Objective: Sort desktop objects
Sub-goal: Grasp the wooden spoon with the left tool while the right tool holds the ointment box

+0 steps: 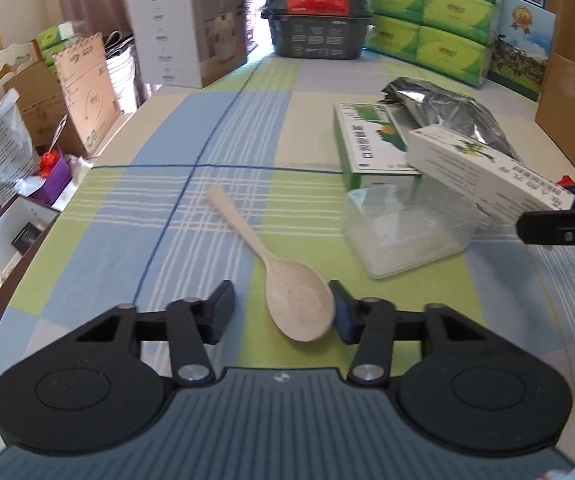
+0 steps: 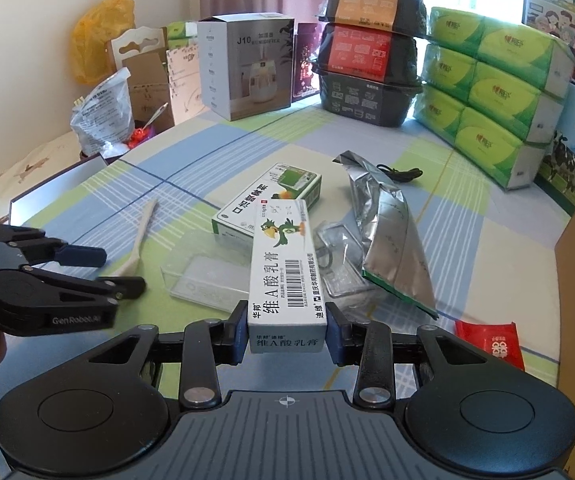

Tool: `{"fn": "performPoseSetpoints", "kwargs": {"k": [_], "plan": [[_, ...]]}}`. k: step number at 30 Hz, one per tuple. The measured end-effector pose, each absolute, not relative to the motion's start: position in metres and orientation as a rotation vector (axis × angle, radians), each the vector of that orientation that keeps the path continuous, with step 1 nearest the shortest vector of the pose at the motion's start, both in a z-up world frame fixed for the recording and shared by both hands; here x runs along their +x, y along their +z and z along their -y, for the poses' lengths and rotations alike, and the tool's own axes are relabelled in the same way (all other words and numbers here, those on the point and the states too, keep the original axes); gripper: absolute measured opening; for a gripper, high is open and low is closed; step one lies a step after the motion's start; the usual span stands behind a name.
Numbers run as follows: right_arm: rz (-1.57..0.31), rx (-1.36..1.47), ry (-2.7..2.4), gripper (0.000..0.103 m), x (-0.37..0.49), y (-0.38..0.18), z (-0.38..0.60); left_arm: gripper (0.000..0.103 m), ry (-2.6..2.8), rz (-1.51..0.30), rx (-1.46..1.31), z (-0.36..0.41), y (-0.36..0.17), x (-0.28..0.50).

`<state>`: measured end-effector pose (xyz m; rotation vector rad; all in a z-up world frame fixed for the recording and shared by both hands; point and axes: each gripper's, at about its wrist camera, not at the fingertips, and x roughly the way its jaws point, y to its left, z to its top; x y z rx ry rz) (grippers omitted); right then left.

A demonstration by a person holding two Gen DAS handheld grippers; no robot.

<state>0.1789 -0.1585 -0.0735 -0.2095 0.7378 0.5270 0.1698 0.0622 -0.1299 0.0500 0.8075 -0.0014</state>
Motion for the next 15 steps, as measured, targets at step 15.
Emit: {"fn": "performPoseSetpoints", "kwargs": {"k": [15], "plan": [[-0.772, -0.22, 0.468, 0.035, 0.131, -0.059, 0.172, 0.005, -0.071, -0.783, 0.26, -0.047, -0.115, 0.093]]}}
